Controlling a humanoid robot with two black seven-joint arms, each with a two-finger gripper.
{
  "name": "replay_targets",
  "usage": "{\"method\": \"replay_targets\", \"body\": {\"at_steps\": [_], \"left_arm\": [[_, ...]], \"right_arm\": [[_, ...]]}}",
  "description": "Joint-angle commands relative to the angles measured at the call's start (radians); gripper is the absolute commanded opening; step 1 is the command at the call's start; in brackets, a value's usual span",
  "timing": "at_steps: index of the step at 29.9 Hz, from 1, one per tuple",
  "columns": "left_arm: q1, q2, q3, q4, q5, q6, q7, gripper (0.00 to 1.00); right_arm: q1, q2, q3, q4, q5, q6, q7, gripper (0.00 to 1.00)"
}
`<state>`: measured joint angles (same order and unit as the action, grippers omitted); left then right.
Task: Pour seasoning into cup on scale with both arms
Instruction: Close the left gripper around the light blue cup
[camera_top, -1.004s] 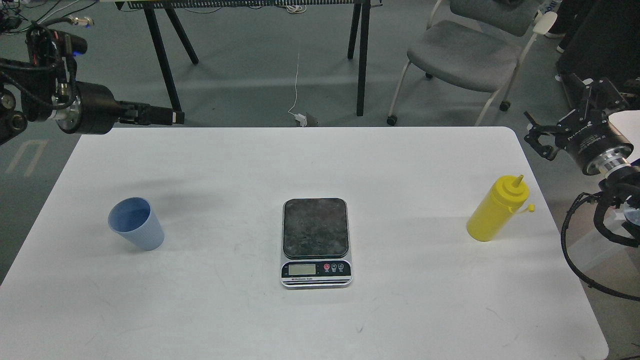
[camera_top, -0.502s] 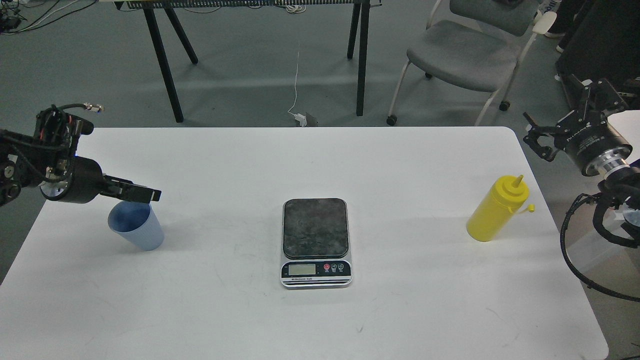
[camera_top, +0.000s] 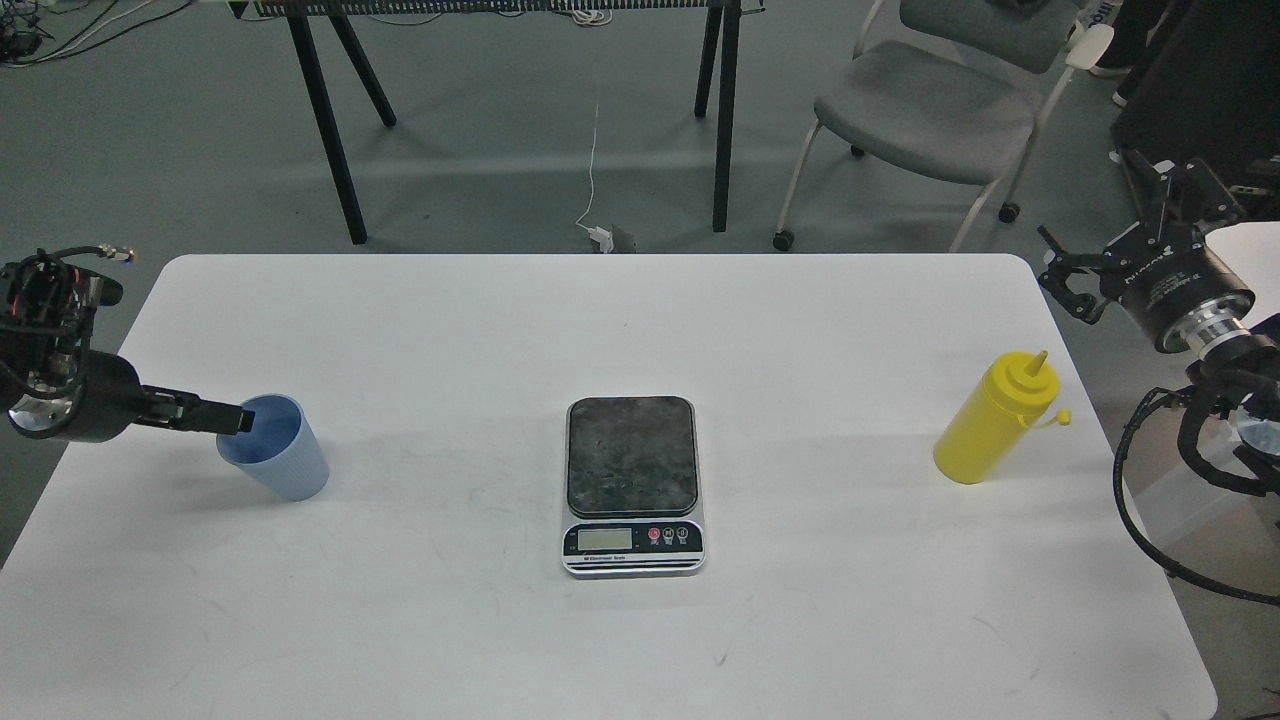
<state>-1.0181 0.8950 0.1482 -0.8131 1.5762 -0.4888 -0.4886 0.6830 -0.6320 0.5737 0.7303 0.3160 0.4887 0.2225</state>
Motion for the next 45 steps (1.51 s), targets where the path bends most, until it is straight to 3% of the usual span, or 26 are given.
{"method": "replay_targets", "body": {"at_steps": [1,7,13,17,23,25,37,45], "left_arm": [[0.016,-0.018,0.001,0.017,-0.009,0.015,0.000,0.99],[0.027,-0.042,-0.001,0.035,-0.013,0.036,0.000,0.95],[0.046,-0.044,0.002,0.037,0.007,0.088,0.000,0.59],[0.047,-0.041,0.001,0.035,0.065,0.098,0.000,0.45],[0.047,-0.041,0.004,0.037,0.102,0.147,0.000,0.13],[0.046,-0.041,0.004,0.037,0.123,0.157,0.000,0.08],[0.044,-0.036,0.008,0.012,0.149,0.171,0.000,0.06],[-0.034,0.013,0.001,-0.133,0.148,0.098,0.000,0.06]], "right_arm": [[0.001,0.002,0.000,0.001,0.000,0.000,0.000,0.99],[0.000,0.002,-0.001,0.004,0.000,0.000,0.000,0.99],[0.000,0.002,-0.001,0.003,0.000,0.000,0.000,0.99],[-0.002,0.002,-0.001,0.001,0.000,0.000,0.000,0.99],[-0.002,0.003,-0.001,0.000,0.000,0.000,0.001,0.99],[-0.002,0.003,0.000,0.000,0.000,0.000,0.001,0.99],[-0.003,0.009,0.000,-0.003,0.000,0.000,0.001,0.99],[-0.010,0.009,0.002,-0.008,0.000,0.000,0.001,0.99]]}}
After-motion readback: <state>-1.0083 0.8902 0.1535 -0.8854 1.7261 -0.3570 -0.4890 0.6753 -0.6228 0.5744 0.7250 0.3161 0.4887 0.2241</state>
